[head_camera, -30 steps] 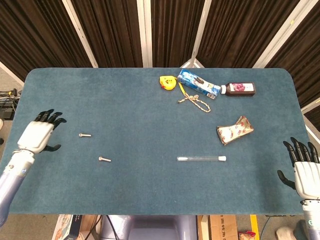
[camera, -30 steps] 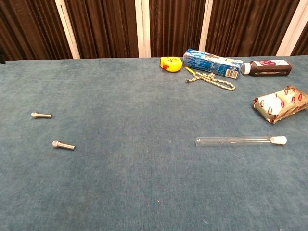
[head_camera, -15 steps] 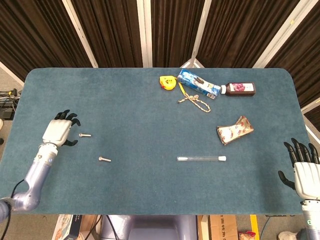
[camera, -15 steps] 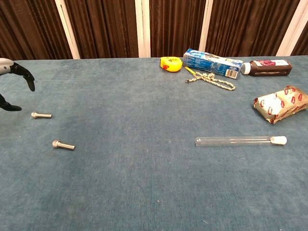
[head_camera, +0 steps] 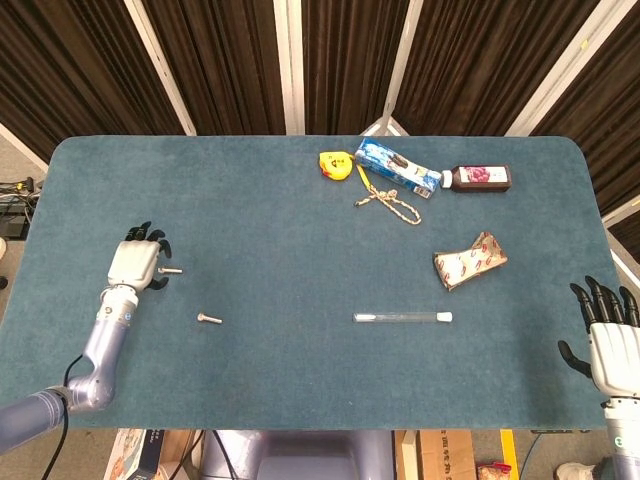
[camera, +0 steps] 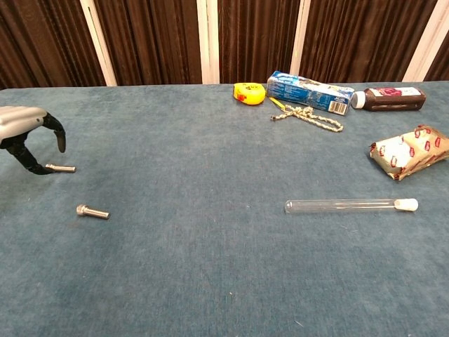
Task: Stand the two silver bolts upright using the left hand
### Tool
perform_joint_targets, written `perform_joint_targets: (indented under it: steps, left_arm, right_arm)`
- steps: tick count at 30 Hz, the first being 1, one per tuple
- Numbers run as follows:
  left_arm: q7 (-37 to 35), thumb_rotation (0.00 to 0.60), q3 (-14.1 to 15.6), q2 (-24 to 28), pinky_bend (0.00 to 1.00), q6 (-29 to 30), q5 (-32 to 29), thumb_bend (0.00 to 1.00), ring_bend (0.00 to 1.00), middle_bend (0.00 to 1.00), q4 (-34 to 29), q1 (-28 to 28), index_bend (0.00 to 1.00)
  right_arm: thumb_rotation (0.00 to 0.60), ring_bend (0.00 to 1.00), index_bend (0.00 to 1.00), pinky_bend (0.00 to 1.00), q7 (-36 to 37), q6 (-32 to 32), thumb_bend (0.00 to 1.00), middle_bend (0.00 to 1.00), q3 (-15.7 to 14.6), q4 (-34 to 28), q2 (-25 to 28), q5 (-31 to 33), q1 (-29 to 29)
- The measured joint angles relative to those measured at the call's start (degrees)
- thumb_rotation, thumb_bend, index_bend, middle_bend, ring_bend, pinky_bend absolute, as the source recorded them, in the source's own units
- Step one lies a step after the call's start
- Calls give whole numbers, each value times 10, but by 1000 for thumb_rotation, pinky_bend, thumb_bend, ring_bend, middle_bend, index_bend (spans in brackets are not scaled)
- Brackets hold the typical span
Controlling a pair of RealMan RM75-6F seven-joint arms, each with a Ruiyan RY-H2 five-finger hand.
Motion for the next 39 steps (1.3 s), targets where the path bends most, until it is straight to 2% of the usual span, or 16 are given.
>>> perform_joint_targets:
  steps: [5, 14, 32, 39]
  left_arm:
    - [4, 600, 2, -9, 98, 8, 16, 391, 3, 198, 0, -7, 481]
    - [68, 600, 10, -26, 96, 16, -5, 395, 3, 193, 15, -14, 468]
    - [65, 600, 17, -62, 96, 7, 5, 402, 4, 208, 65, -21, 519]
    - [74, 600, 17, -72, 96, 11, 9, 437, 16, 219, 78, -23, 545]
  right_arm:
    - [600, 115, 138, 0, -3, -6, 251, 84, 0, 3, -4, 2, 3]
    - [600, 115, 137, 0, 1, -11, 251, 84, 0, 8, -8, 5, 6]
    - [600, 115, 138, 0, -1, -22, 252, 84, 1, 18, -15, 13, 10]
    - [600, 116, 138, 0, 1, -23, 251, 84, 1, 20, -17, 13, 11]
